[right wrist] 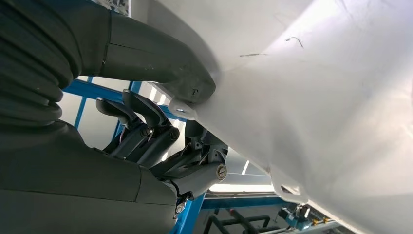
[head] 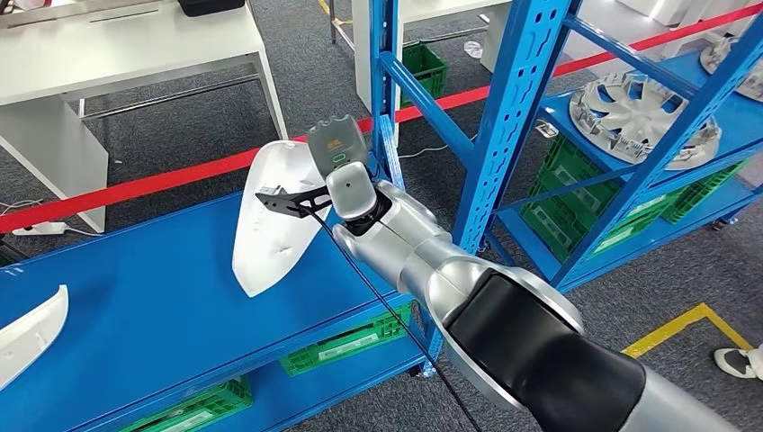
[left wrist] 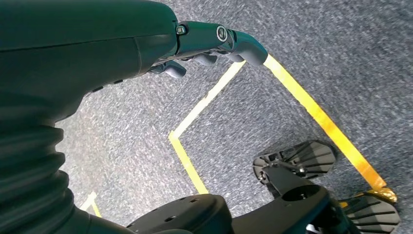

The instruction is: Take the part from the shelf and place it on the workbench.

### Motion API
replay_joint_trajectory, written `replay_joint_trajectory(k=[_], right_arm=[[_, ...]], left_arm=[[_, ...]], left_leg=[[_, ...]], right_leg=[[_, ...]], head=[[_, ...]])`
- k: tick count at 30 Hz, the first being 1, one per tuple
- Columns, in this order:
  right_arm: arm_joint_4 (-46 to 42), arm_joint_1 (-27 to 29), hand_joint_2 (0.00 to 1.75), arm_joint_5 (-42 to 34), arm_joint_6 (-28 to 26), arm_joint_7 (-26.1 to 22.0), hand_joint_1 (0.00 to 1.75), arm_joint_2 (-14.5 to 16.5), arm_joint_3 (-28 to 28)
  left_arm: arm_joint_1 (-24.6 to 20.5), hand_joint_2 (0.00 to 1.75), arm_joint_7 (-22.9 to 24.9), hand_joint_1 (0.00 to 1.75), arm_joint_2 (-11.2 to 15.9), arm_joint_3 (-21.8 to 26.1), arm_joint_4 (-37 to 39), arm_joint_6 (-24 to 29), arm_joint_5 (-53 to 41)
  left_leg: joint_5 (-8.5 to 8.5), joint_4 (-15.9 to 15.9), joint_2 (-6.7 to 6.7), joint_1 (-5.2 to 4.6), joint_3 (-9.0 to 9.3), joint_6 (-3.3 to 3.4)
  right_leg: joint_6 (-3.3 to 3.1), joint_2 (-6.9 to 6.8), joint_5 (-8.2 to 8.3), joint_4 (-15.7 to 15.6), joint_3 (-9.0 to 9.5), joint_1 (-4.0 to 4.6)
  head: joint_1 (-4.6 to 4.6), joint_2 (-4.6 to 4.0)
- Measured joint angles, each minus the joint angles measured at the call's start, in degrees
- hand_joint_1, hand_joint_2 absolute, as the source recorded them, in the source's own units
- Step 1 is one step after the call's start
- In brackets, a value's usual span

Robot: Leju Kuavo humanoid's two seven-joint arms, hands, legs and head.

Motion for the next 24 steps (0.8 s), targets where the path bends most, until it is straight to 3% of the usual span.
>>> replay_joint_trajectory(k=[12, 15, 17, 19, 21, 22, 23, 24], right_arm=[[0.01, 0.43, 1.75, 0.0, 0.8, 0.71, 1.75, -2.22, 0.12], [0.01, 0.56, 1.75, 0.01, 0.93, 0.7, 1.75, -2.33, 0.12], [-0.01, 0.52, 1.75, 0.01, 1.01, 0.7, 1.75, -2.36, 0.12], [-0.03, 0.48, 1.75, 0.0, 1.08, 0.7, 1.75, -2.43, 0.12], [-0.02, 0.69, 1.75, 0.0, 1.17, 0.67, 1.75, -2.57, 0.12], [-0.02, 0.89, 1.75, 0.0, 1.22, 0.62, 1.75, -2.64, 0.12], [-0.01, 1.05, 1.75, 0.0, 1.25, 0.58, 1.75, -2.74, 0.12], [-0.02, 1.14, 1.75, 0.0, 1.27, 0.54, 1.75, -2.83, 0.12]], left_arm=[[-0.82, 1.75, 1.39, 0.0, -0.1, -1.41, -0.16, 0.0, -1.48], [-0.92, 1.75, 1.39, 0.0, -0.1, -1.42, -0.24, 0.0, -1.48], [-1.05, 1.75, 1.38, 0.0, -0.14, -1.42, -0.32, 0.0, -1.48], [-1.17, 1.75, 1.37, 0.0, -0.19, -1.42, -0.4, 0.0, -1.48], [-1.19, 1.75, 1.37, 0.0, -0.19, -1.42, -0.44, 0.0, -1.48], [-1.18, 1.75, 1.37, 0.0, -0.19, -1.43, -0.44, 0.0, -1.48], [-1.17, 1.75, 1.37, 0.0, -0.2, -1.43, -0.44, 0.0, -1.46], [-1.16, 1.75, 1.36, 0.0, -0.2, -1.43, -0.44, 0.0, -1.44]], left_leg=[[-0.03, 0.29, 0.05, -0.34, -0.14, 0.1], [0.09, 0.32, 0.05, -0.53, -0.34, 0.54], [0.62, -0.21, 0.15, -0.24, -0.18, 1.18], [1.24, -0.72, 0.39, 0.16, 0.0, 1.77], [1.41, -0.69, 0.57, 0.17, -0.18, 1.93], [1.39, -0.59, 0.59, 0.17, -0.27, 1.93], [1.33, -0.45, 0.58, 0.18, -0.35, 1.89], [1.2, -0.27, 0.54, 0.2, -0.39, 1.8]], right_leg=[[0.34, 0.02, 0.22, -0.13, -0.05, -0.24], [0.74, 0.03, 0.46, -0.3, -0.05, -0.42], [1.16, 0.01, 0.34, -0.14, -0.33, -0.36], [1.49, -0.14, -1.84, 3.46, -2.18, -0.31], [1.72, -0.26, -5.24, 11.03, -5.77, -0.44], [1.8, -0.29, -6.14, 14.31, -7.4, -0.51], [1.84, -0.32, -5.95, 15.85, -8.27, -0.57], [1.81, -0.36, -4.64, 15.13, -8.09, -0.63]], head=[[0.0, 0.0], [-0.01, 0.0], [0.01, 0.0], [0.1, 0.0], [0.16, 0.0], [0.16, 0.0], [0.16, 0.0], [0.17, 0.0]])
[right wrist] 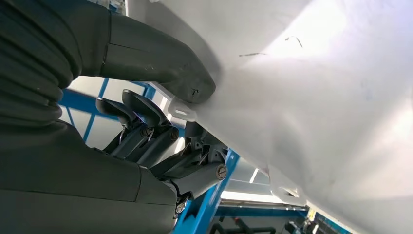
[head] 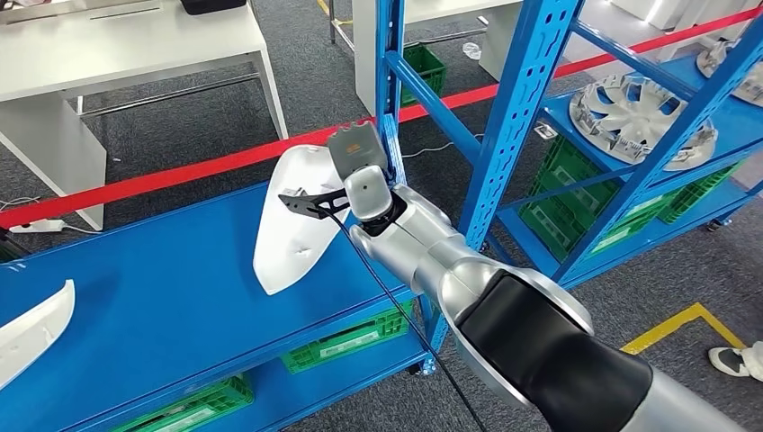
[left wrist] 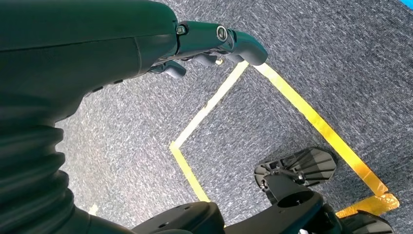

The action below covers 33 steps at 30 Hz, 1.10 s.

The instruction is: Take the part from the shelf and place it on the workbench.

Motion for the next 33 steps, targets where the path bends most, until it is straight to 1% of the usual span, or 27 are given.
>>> replay_joint_trajectory(k=[2, 3, 4, 5, 7, 9, 10, 12, 13, 14, 15, 16, 17, 18, 19, 20, 23, 24, 25, 26, 27, 28, 29, 30, 31, 32, 33], right_arm=[[-0.01, 0.0, 1.75, 0.01, 0.03, -0.06, 1.75, -0.1, 0.0], [-0.02, -0.04, 1.75, 0.01, 0.03, -0.1, 1.75, -0.11, 0.01], [-0.02, -0.04, 1.75, 0.01, 0.04, -0.14, 1.75, -0.1, 0.01], [-0.02, -0.02, 1.75, 0.01, 0.04, -0.16, 1.75, -0.11, 0.02], [-0.02, 0.01, 1.75, 0.01, 0.05, -0.18, 1.75, -0.06, 0.02], [-0.04, 0.0, 1.75, 0.02, 0.04, -0.19, 1.75, 0.06, 0.02], [-0.05, -0.01, 1.75, 0.02, 0.04, -0.18, 1.75, 0.14, 0.02], [-0.08, 0.06, 1.75, 0.02, 0.07, -0.18, 1.75, 0.22, 0.02], [-0.08, 0.14, 1.75, 0.02, 0.1, -0.18, 1.75, 0.25, 0.02], [-0.08, 0.24, 1.75, 0.02, 0.13, -0.19, 1.75, 0.25, 0.02], [-0.08, 0.32, 1.75, 0.02, 0.16, -0.18, 1.75, 0.26, 0.02], [-0.08, 0.37, 1.75, 0.02, 0.19, -0.18, 1.75, 0.28, 0.02], [-0.08, 0.37, 1.75, 0.02, 0.2, -0.17, 1.75, 0.31, 0.02], [-0.09, 0.34, 1.75, 0.02, 0.2, -0.16, 1.75, 0.34, 0.02], [-0.09, 0.31, 1.75, 0.02, 0.2, -0.15, 1.75, 0.37, 0.02], [-0.1, 0.28, 1.75, 0.02, 0.19, -0.15, 1.75, 0.39, 0.02], [-0.1, 0.18, 1.75, 0.02, 0.19, -0.12, 1.75, 0.4, 0.02], [-0.1, 0.12, 1.75, 0.02, 0.19, -0.1, 1.75, 0.37, 0.02], [-0.1, 0.06, 1.75, 0.02, 0.19, -0.08, 1.75, 0.34, 0.02], [-0.1, 0.02, 1.75, 0.02, 0.19, -0.07, 1.75, 0.32, 0.02], [-0.1, 0.01, 1.75, 0.02, 0.19, -0.07, 1.75, 0.32, 0.03], [-0.1, 0.05, 1.75, 0.02, 0.19, -0.08, 1.75, 0.32, 0.03], [-0.1, 0.09, 1.75, 0.02, 0.19, -0.08, 1.75, 0.31, 0.04], [-0.1, 0.12, 1.75, 0.02, 0.2, -0.08, 1.75, 0.28, 0.04], [-0.1, 0.14, 1.75, 0.02, 0.2, -0.08, 1.75, 0.26, 0.04], [-0.1, 0.14, 1.75, 0.02, 0.2, -0.08, 1.75, 0.23, 0.04], [-0.11, 0.11, 1.75, 0.01, 0.2, -0.08, 1.75, 0.21, 0.04]], left_arm=[[0.0, 1.75, -0.03, 0.0, -0.01, 0.01, -0.01, 0.0, 0.05], [-0.05, 1.75, -0.07, 0.0, -0.01, 0.01, -0.01, 0.0, 0.09], [-0.09, 1.75, -0.09, 0.0, -0.01, 0.01, -0.02, 0.0, 0.11], [-0.11, 1.75, -0.12, 0.0, -0.01, 0.01, -0.02, 0.0, 0.17], [-0.07, 1.75, -0.07, 0.0, 0.0, 0.01, -0.02, 0.0, 0.4], [-0.04, 1.75, 0.0, 0.0, 0.07, 0.01, -0.02, 0.0, 0.62], [-0.06, 1.75, 0.01, 0.0, 0.1, 0.01, -0.02, 0.0, 0.67], [-0.05, 1.75, -0.01, 0.0, 0.12, 0.01, -0.02, 0.0, 0.75], [-0.01, 1.75, -0.02, 0.0, 0.12, 0.01, -0.01, 0.0, 0.8], [0.05, 1.75, -0.02, 0.0, 0.13, 0.02, -0.01, 0.0, 0.84], [0.09, 1.75, -0.03, 0.0, 0.14, 0.01, -0.01, 0.0, 0.86], [0.1, 1.75, -0.04, 0.0, 0.17, 0.02, -0.01, 0.0, 0.87], [0.07, 1.75, -0.07, 0.0, 0.2, 0.02, -0.02, 0.0, 0.87], [0.02, 1.75, -0.1, 0.0, 0.21, 0.01, -0.02, 0.0, 0.89], [-0.04, 1.75, -0.13, 0.0, 0.21, 0.01, -0.03, 0.0, 0.89], [-0.07, 1.75, -0.15, 0.0, 0.19, 0.01, -0.03, 0.0, 0.9], [-0.03, 1.75, -0.12, 0.0, 0.14, 0.01, -0.02, 0.0, 0.92], [-0.02, 1.75, -0.08, 0.0, 0.13, 0.02, -0.02, 0.0, 0.93], [-0.03, 1.75, -0.04, 0.0, 0.11, 0.02, -0.02, 0.0, 0.94], [-0.05, 1.75, -0.01, 0.0, 0.1, 0.03, -0.03, 0.0, 0.96], [-0.06, 1.75, 0.01, 0.0, 0.1, 0.03, -0.04, 0.0, 0.98], [-0.04, 1.75, 0.01, 0.0, 0.1, 0.03, -0.04, 0.0, 1.0], [-0.01, 1.75, 0.01, 0.0, 0.1, 0.03, -0.03, 0.0, 1.01], [0.02, 1.75, 0.01, 0.0, 0.1, 0.03, -0.03, 0.0, 1.01], [0.03, 1.75, 0.01, 0.0, 0.1, 0.03, -0.02, 0.0, 1.01], [0.03, 1.75, 0.01, 0.0, 0.09, 0.03, -0.02, 0.0, 1.01], [0.02, 1.75, -0.02, 0.0, 0.05, 0.03, -0.02, 0.0, 1.01]], left_leg=[[-0.55, 0.58, -0.07, 0.07, -0.09, -0.39], [-0.88, 0.97, -0.09, 0.05, -0.41, -0.69], [-1.14, 1.31, -0.1, 0.02, -0.7, -0.99], [-1.31, 1.56, -0.12, -0.02, -0.96, -1.32], [-1.36, 1.74, -0.15, -0.05, -1.15, -2.04], [-2.44, 2.81, -0.02, 0.01, -1.75, -2.82], [-3.82, 4.7, 0.08, 0.11, -2.56, -3.19], [-7.47, 11.34, 0.24, 0.4, -5.36, -3.82], [-8.75, 14.65, 0.26, 0.56, -6.75, -4.05], [-9.02, 16.57, 0.28, 0.7, -7.55, -4.23], [-8.19, 16.5, 0.3, 0.84, -7.44, -4.35], [-6.44, 14.3, 0.33, 0.97, -6.32, -4.43], [-4.4, 10.53, 0.37, 1.12, -4.39, -4.51], [-3.05, 6.73, 0.36, 1.12, -2.39, -4.5], [-2.03, 3.9, 0.28, 1.04, -0.96, -4.32], [-1.68, 2.27, 0.19, 0.93, -0.4, -4.04], [-0.81, 1.97, 0.02, 0.73, -1.5, -2.59], [-0.28, 1.95, 0.07, 0.76, -1.84, -2.05], [0.36, 1.87, 0.16, 0.84, -2.3, -1.53], [0.99, 1.85, 0.25, 0.87, -2.89, -1.13], [1.56, 1.89, 0.27, 0.81, -3.67, -0.88], [2.14, 1.97, 0.3, 0.72, -4.5, -0.7], [2.67, 2.07, 0.32, 0.61, -5.33, -0.62], [3.16, 2.23, 0.33, 0.5, -6.13, -0.56], [3.62, 2.41, 0.34, 0.37, -6.93, -0.54], [4.0, 2.61, 0.33, 0.26, -7.59, -0.57], [4.32, 2.81, 0.33, 0.19, -8.14, -0.65]], right_leg=[[-0.23, -0.05, 3.81, -6.53, 2.87, -0.05], [-0.41, -0.02, 4.98, -9.73, 4.55, 0.04], [-0.61, 0.0, 5.43, -11.87, 5.62, 0.14], [-0.91, 0.03, 5.06, -12.76, 6.09, 0.26], [-1.6, 0.08, 4.84, -13.21, 6.04, 0.32], [-2.31, 0.02, 5.03, -13.72, 5.94, 0.13], [-2.61, -0.06, 5.22, -13.94, 5.9, -0.01], [-2.98, -0.26, 5.48, -14.02, 5.64, -0.05], [-3.06, -0.35, 5.62, -14.0, 5.45, -0.05], [-3.08, -0.42, 5.79, -13.98, 5.23, -0.05], [-3.04, -0.45, 6.0, -13.94, 4.99, -0.07], [-2.92, -0.46, 6.24, -13.88, 4.74, -0.12], [-2.72, -0.45, 6.49, -13.79, 4.48, -0.17], [-2.44, -0.44, 6.79, -13.74, 4.24, -0.18], [-2.08, -0.42, 7.15, -13.75, 4.05, -0.18], [-1.68, -0.41, 7.55, -13.8, 3.9, -0.16], [-0.5, -0.39, 8.66, -14.2, 3.57, -0.2], [-0.18, -0.38, 8.03, -13.84, 3.21, -0.24], [0.09, -0.36, 6.32, -12.45, 2.56, -0.27], [0.3, -0.35, 3.62, -9.8, 1.59, -0.31], [0.44, -0.34, 0.75, -6.4, 0.55, -0.26], [0.52, -0.33, -1.58, -2.62, -0.32, -0.21], [0.5, -0.33, -2.64, 0.33, -0.7, -0.15], [0.38, -0.33, -2.39, 1.69, -0.34, -0.08], [0.14, -0.32, -1.31, 1.31, 0.87, 0.05], [-0.24, -0.3, 0.09, -1.01, 2.98, 0.24], [-0.81, -0.27, 0.76, -4.66, 5.69, 0.49]], head=[[-0.01, 0.0], [-0.02, 0.0], [-0.02, 0.0], [-0.03, 0.0], [-0.03, 0.0], [-0.14, 0.0], [-0.2, 0.0], [-0.32, 0.0], [-0.31, 0.0], [-0.32, 0.0], [-0.32, 0.0], [-0.32, 0.0], [-0.32, 0.0], [-0.33, 0.0], [-0.3, 0.0], [-0.29, 0.0], [-0.26, 0.0], [-0.23, 0.0], [-0.22, 0.0], [-0.19, 0.0], [-0.15, 0.0], [-0.14, 0.0], [-0.14, 0.0], [-0.14, 0.0], [-0.14, 0.0], [-0.14, 0.0], [-0.15, 0.0]])
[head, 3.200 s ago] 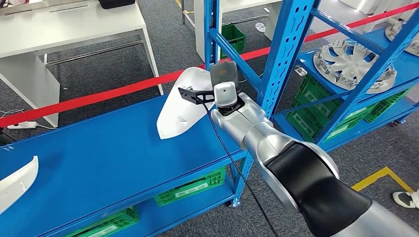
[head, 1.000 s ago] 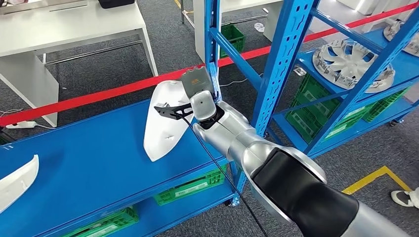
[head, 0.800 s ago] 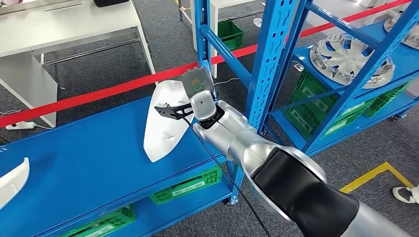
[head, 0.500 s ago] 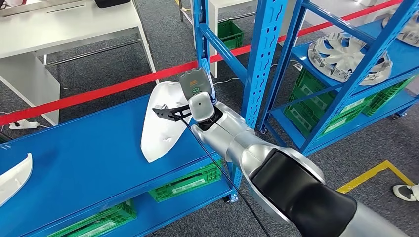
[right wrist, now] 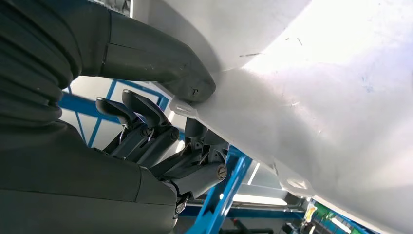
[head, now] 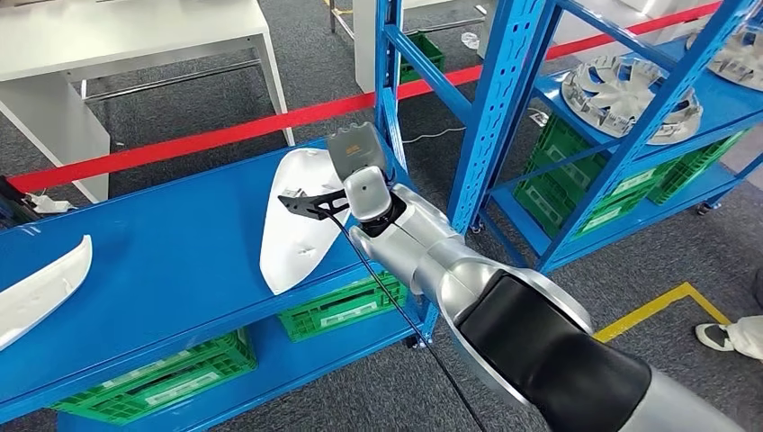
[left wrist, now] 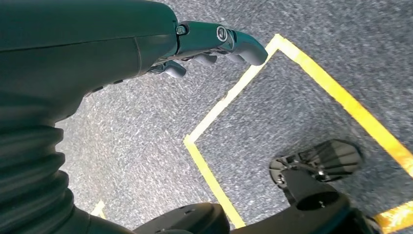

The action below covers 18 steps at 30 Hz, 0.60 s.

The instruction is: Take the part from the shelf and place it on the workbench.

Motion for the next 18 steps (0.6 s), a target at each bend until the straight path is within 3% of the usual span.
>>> replay_joint_trajectory(k=[2, 3, 6, 8, 10, 11, 12, 13, 15, 17, 18], right_arm=[[-0.03, -0.08, 1.75, -0.01, 0.0, 0.02, 1.75, 0.04, 0.01], [-0.05, -0.11, 1.75, -0.02, 0.01, 0.04, 1.75, 0.05, 0.01], [-0.06, -0.11, 1.75, -0.01, 0.04, 0.05, 1.75, 0.03, 0.01], [-0.06, -0.13, 1.75, 0.01, 0.07, 0.04, 1.75, 0.08, 0.02], [-0.06, -0.12, 1.75, -0.01, 0.15, 0.05, 1.75, 0.11, 0.02], [-0.06, -0.08, 1.75, -0.01, 0.18, 0.06, 1.75, 0.11, 0.02], [-0.06, -0.04, 1.75, -0.02, 0.21, 0.07, 1.75, 0.1, 0.02], [-0.06, -0.01, 1.75, -0.02, 0.22, 0.08, 1.75, 0.08, 0.02], [-0.06, 0.0, 1.75, -0.02, 0.26, 0.13, 1.75, -0.02, 0.02], [-0.07, -0.08, 1.75, -0.02, 0.25, 0.22, 1.75, -0.19, 0.02], [-0.07, -0.11, 1.75, -0.01, 0.24, 0.26, 1.75, -0.26, 0.02]], left_arm=[[-0.05, 1.75, -0.09, 0.0, -0.09, 0.0, 0.0, 0.0, -0.01], [-0.08, 1.75, -0.13, 0.0, -0.13, 0.0, 0.0, 0.0, -0.02], [-0.02, 1.75, -0.14, 0.0, -0.04, 0.0, 0.01, 0.0, -0.02], [0.02, 1.75, -0.13, 0.0, 0.06, 0.0, 0.01, 0.0, -0.02], [-0.02, 1.75, -0.12, 0.0, 0.07, 0.0, 0.01, 0.0, -0.06], [-0.03, 1.75, -0.12, 0.0, 0.07, 0.0, 0.0, 0.0, -0.1], [-0.03, 1.75, -0.11, 0.0, 0.08, 0.0, 0.0, 0.0, -0.16], [-0.03, 1.75, -0.1, 0.0, 0.08, 0.0, 0.0, 0.0, -0.23], [-0.11, 1.75, 0.0, 0.0, 0.09, -0.01, 0.0, 0.0, -0.32], [-0.28, 1.75, 0.15, 0.0, 0.05, -0.04, -0.01, 0.0, -0.37], [-0.33, 1.75, 0.2, 0.0, 0.03, -0.05, -0.01, 0.0, -0.37]], left_leg=[[0.63, 0.27, 0.01, -0.14, -0.7, -0.45], [0.99, 0.28, 0.03, -0.12, -0.89, -0.8], [1.54, 0.19, 0.0, -0.03, -1.42, -1.92], [-1.6, 2.95, -0.02, 0.06, -2.57, -2.58], [-6.78, 9.48, 0.03, 0.38, -4.3, -3.18], [-8.41, 12.87, 0.05, 0.55, -4.93, -3.45], [-8.8, 15.11, 0.06, 0.69, -5.02, -3.67], [-7.98, 15.7, 0.06, 0.81, -4.33, -3.85], [-4.86, 11.35, 0.08, 1.05, -0.23, -4.11], [-4.65, 3.44, 0.0, 1.03, 5.48, -3.91], [-5.31, 0.65, -0.04, 0.93, 7.11, -3.51]], right_leg=[[-1.04, 0.06, -0.26, -6.95, 4.6, 0.48], [-1.44, 0.07, -0.74, -8.88, 5.67, 0.65], [-2.21, -0.1, 0.26, -10.28, 5.58, 0.48], [-2.71, -0.3, 1.59, -10.9, 4.81, 0.05], [-2.91, -0.38, 2.78, -10.98, 3.5, -0.07], [-2.89, -0.42, 3.36, -10.95, 2.71, -0.11], [-2.8, -0.46, 3.96, -10.89, 1.89, -0.16], [-2.66, -0.49, 4.56, -10.81, 1.03, -0.24], [-2.18, -0.5, 5.72, -10.47, -0.64, -0.44], [-1.51, -0.5, 6.67, -9.97, -1.89, -0.44], [-1.15, -0.53, 7.2, -9.86, -2.2, -0.41]], head=[[-0.02, 0.0], [-0.02, 0.0], [0.02, 0.0], [-0.12, 0.0], [-0.24, 0.0], [-0.25, 0.0], [-0.25, 0.0], [-0.25, 0.0], [-0.24, 0.0], [-0.21, 0.0], [-0.16, 0.0]])
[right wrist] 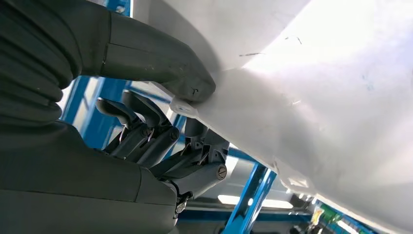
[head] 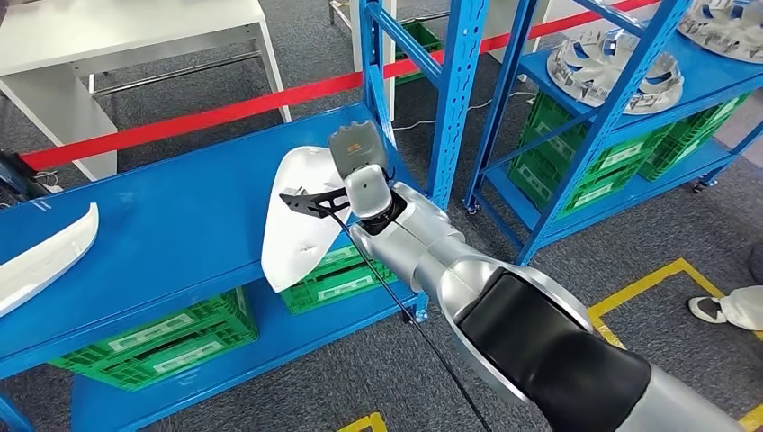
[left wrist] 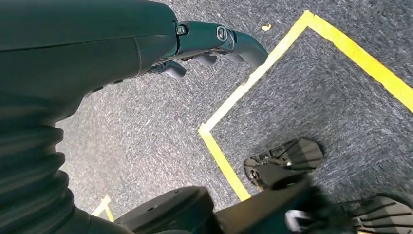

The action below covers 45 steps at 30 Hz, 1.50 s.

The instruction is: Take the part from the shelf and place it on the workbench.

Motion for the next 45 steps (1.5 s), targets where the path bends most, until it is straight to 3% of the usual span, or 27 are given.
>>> replay_joint_trajectory(k=[1, 3, 4, 5, 7, 8, 9, 11, 13, 15, 16, 19, 21, 23, 24, 26, 28, 30, 32, 34, 35, 38, 39, 40, 42, 43, 45], right_arm=[[-0.01, -0.01, 1.75, 0.01, -0.03, 0.01, 1.75, -0.04, 0.0], [-0.02, 0.02, 1.75, 0.02, -0.13, -0.06, 1.75, -0.19, 0.0], [-0.02, 0.04, 1.75, 0.02, -0.2, -0.09, 1.75, -0.28, 0.0], [-0.01, 0.04, 1.75, 0.02, -0.29, -0.11, 1.75, -0.38, 0.0], [-0.01, 0.05, 1.75, 0.02, -0.46, -0.11, 1.75, -0.46, 0.0], [-0.01, 0.07, 1.75, 0.02, -0.52, -0.1, 1.75, -0.47, 0.0], [-0.01, 0.1, 1.75, 0.02, -0.56, -0.1, 1.75, -0.47, 0.0], [-0.01, 0.13, 1.75, 0.02, -0.67, -0.07, 1.75, -0.46, 0.0], [-0.06, 0.05, 1.75, 0.02, -0.84, -0.02, 1.75, -0.43, 0.0], [-0.2, -0.08, 1.75, 0.01, -1.03, 0.02, 1.75, -0.31, 0.0], [-0.26, -0.16, 1.75, 0.0, -1.09, 0.02, 1.75, -0.26, 0.0], [-0.29, -0.27, 1.75, 0.01, -1.14, 0.01, 1.75, -0.17, 0.0], [-0.3, -0.29, 1.75, 0.02, -1.14, 0.01, 1.75, -0.05, 0.0], [-0.3, -0.3, 1.75, 0.02, -1.15, 0.05, 1.75, 0.03, 0.0], [-0.3, -0.29, 1.75, 0.02, -1.15, 0.09, 1.75, 0.04, 0.0], [-0.3, -0.28, 1.75, 0.02, -1.13, 0.17, 1.75, 0.01, 0.0], [-0.3, -0.33, 1.75, 0.01, -1.11, 0.3, 1.75, -0.03, 0.0], [-0.31, -0.41, 1.75, 0.01, -1.13, 0.49, 1.75, -0.13, 0.0], [-0.32, -0.52, 1.75, 0.01, -1.16, 0.63, 1.75, -0.24, 0.0], [-0.31, -0.58, 1.75, 0.01, -1.17, 0.68, 1.75, -0.53, 0.0], [-0.3, -0.6, 1.75, 0.01, -1.16, 0.68, 1.75, -0.71, 0.0], [-0.3, -0.67, 1.75, 0.02, -1.15, 0.7, 1.75, -1.03, 0.0], [-0.3, -0.66, 1.75, 0.02, -1.14, 0.7, 1.75, -1.11, 0.0], [-0.3, -0.62, 1.75, 0.02, -1.14, 0.7, 1.75, -1.18, 0.0], [-0.3, -0.57, 1.75, 0.02, -1.13, 0.73, 1.75, -1.3, 0.0], [-0.3, -0.6, 1.75, 0.01, -1.13, 0.77, 1.75, -1.33, 0.0], [-0.32, -0.75, 1.75, 0.0, -1.15, 0.83, 1.75, -1.33, 0.0]], left_arm=[[-0.02, 1.75, 0.02, 0.0, -0.02, -0.01, -0.01, 0.0, 0.01], [0.09, 1.75, 0.03, 0.0, -0.03, -0.01, 0.0, -0.01, 0.02], [0.12, 1.75, 0.02, 0.0, -0.03, -0.01, 0.0, -0.01, 0.04], [0.13, 1.75, 0.0, 0.0, -0.03, -0.01, 0.0, -0.01, 0.07], [0.14, 1.75, -0.07, 0.0, -0.03, -0.01, -0.01, 0.0, 0.16], [0.17, 1.75, -0.1, 0.0, -0.04, 0.0, -0.01, -0.01, 0.2], [0.2, 1.75, -0.14, 0.0, -0.04, 0.01, -0.01, -0.01, 0.26], [0.22, 1.75, -0.18, 0.0, -0.03, 0.01, -0.01, 0.0, 0.34], [0.22, 1.75, -0.26, 0.0, -0.07, 0.01, -0.01, 0.0, 0.44], [0.2, 1.75, -0.34, 0.0, -0.15, 0.01, -0.01, 0.0, 0.51], [0.18, 1.75, -0.36, 0.0, -0.18, 0.01, -0.01, 0.0, 0.52], [0.3, 1.75, -0.34, 0.0, -0.07, 0.01, 0.01, -0.01, 0.54], [0.42, 1.75, -0.34, 0.0, 0.02, 0.01, 0.02, -0.01, 0.54], [0.4, 1.75, -0.36, 0.0, 0.03, 0.01, 0.01, 0.0, 0.54], [0.38, 1.75, -0.39, 0.0, 0.04, 0.01, 0.01, 0.0, 0.54], [0.37, 1.75, -0.46, 0.0, 0.08, 0.01, 0.01, 0.0, 0.52], [0.28, 1.75, -0.5, 0.0, 0.13, 0.01, 0.01, -0.01, 0.51], [0.13, 1.75, -0.51, 0.0, 0.08, 0.0, -0.03, -0.01, 0.46], [0.08, 1.75, -0.52, 0.0, 0.02, -0.01, -0.06, -0.01, 0.43], [0.14, 1.75, -0.52, 0.0, 0.02, -0.01, -0.07, -0.01, 0.42], [0.15, 1.75, -0.55, 0.0, 0.02, -0.01, -0.07, -0.01, 0.42], [0.14, 1.75, -0.72, 0.0, 0.01, -0.02, -0.08, -0.01, 0.4], [0.16, 1.75, -0.76, 0.0, 0.01, -0.03, -0.08, -0.02, 0.4], [0.17, 1.75, -0.78, 0.0, 0.0, -0.03, -0.08, -0.02, 0.39], [0.17, 1.75, -0.78, 0.0, 0.0, -0.03, -0.08, -0.01, 0.38], [0.16, 1.75, -0.78, 0.0, -0.01, -0.03, -0.08, -0.01, 0.38], [0.16, 1.75, -0.79, 0.0, -0.13, -0.03, -0.09, 0.0, 0.37]], left_leg=[[-0.59, -1.48, -0.05, -0.2, 0.65, 0.54], [0.07, -1.78, 0.05, -0.23, -0.14, 1.81], [0.68, -1.77, 0.14, -0.2, -0.57, 2.39], [1.38, -1.82, 0.23, -0.13, -1.18, 2.94], [2.77, -1.74, 0.29, -0.23, -2.73, 3.6], [3.42, -1.65, 0.29, -0.32, -3.59, 3.74], [4.03, -1.51, 0.29, -0.41, -4.5, 3.78], [5.11, -1.07, 0.28, -0.56, -6.33, 3.74], [5.98, -0.54, 0.26, -0.71, -7.85, 3.51], [6.81, -0.29, 0.27, -0.81, -8.63, 2.98], [7.27, -0.36, 0.3, -0.79, -8.81, 2.64], [7.56, -0.29, 0.16, -0.66, -9.55, 1.62], [3.63, 3.01, 0.07, -0.56, -10.85, 1.07], [-1.66, 9.77, 0.1, -0.38, -12.35, 0.55], [-2.91, 12.98, 0.11, -0.25, -12.74, 0.3], [-1.37, 14.92, 0.12, -0.02, -11.46, -0.09], [1.24, 9.59, 0.14, 0.31, -6.69, -0.47], [0.31, 2.04, 0.02, 0.21, -1.52, -0.25], [-0.81, -0.88, -0.08, -0.12, -0.08, 0.77], [0.2, -0.8, 0.08, -0.11, -0.95, 2.06], [0.89, -0.86, 0.19, -0.1, -1.46, 2.66], [3.27, -0.8, 0.33, -0.12, -3.93, 3.6], [4.02, -0.73, 0.34, -0.2, -4.92, 3.69], [4.73, -0.65, 0.36, -0.28, -5.92, 3.72], [6.09, -0.49, 0.38, -0.47, -7.87, 3.7], [6.77, -0.41, 0.36, -0.55, -8.73, 3.63], [7.94, -0.34, 0.34, -0.74, -9.87, 3.27]], right_leg=[[0.37, -0.02, 0.57, -0.08, -0.17, 0.06], [1.09, 0.02, 1.27, -0.34, -0.48, -0.04], [1.44, 0.1, 0.36, 0.2, -0.93, -0.09], [1.74, 0.19, -1.73, 1.85, -1.65, -0.15], [2.15, 0.31, -7.75, 8.47, -3.53, -0.21], [2.25, 0.34, -9.93, 12.32, -4.3, -0.21], [2.26, 0.35, -10.64, 15.27, -4.57, -0.2], [1.94, 0.36, -8.59, 15.8, -2.53, -0.1], [1.09, 0.43, -6.8, 9.27, 3.11, 0.27], [0.27, 0.49, -7.69, 2.22, 7.92, 0.72], [0.01, 0.5, -8.22, 0.46, 8.85, 0.88], [-0.73, 0.25, -6.86, -0.84, 8.31, 0.61], [-1.28, 0.03, -5.34, -1.37, 7.2, 0.23], [-1.48, 0.0, -3.97, -1.39, 5.59, 0.2], [-1.43, -0.03, -3.27, -1.34, 4.68, 0.18], [-1.15, -0.11, -1.9, -1.16, 2.8, 0.07], [-0.59, -0.13, -0.67, -0.63, 0.93, -0.11], [0.15, -0.14, 0.33, -0.03, -0.29, -0.11], [0.85, -0.16, 1.42, -0.09, -0.63, -0.02], [1.51, -0.11, 1.73, -0.19, -0.88, -0.14], [1.83, -0.06, 0.34, 0.68, -1.33, -0.24], [2.36, 0.11, -8.55, 9.91, -3.85, -0.29], [2.4, 0.13, -10.44, 13.66, -4.49, -0.26], [2.34, 0.14, -10.82, 16.28, -4.53, -0.23], [1.89, 0.18, -8.71, 16.24, -2.01, -0.09], [1.46, 0.24, -7.45, 13.35, 0.75, 0.1], [0.57, 0.33, -7.68, 4.96, 7.2, 0.56]], head=[[0.04, 0.0], [0.07, 0.0], [0.08, 0.0], [0.13, 0.0], [0.27, 0.0], [0.3, 0.0], [0.31, 0.0], [0.31, 0.0], [0.31, 0.0], [0.29, 0.0], [0.33, 0.0], [0.46, 0.0], [0.34, 0.0], [0.23, 0.0], [0.22, 0.0], [0.23, 0.0], [0.23, 0.0], [0.28, 0.0], [0.37, 0.0], [0.4, 0.0], [0.44, 0.0], [0.51, 0.0], [0.51, 0.0], [0.51, 0.0], [0.52, 0.0], [0.52, 0.0], [0.49, 0.0]])
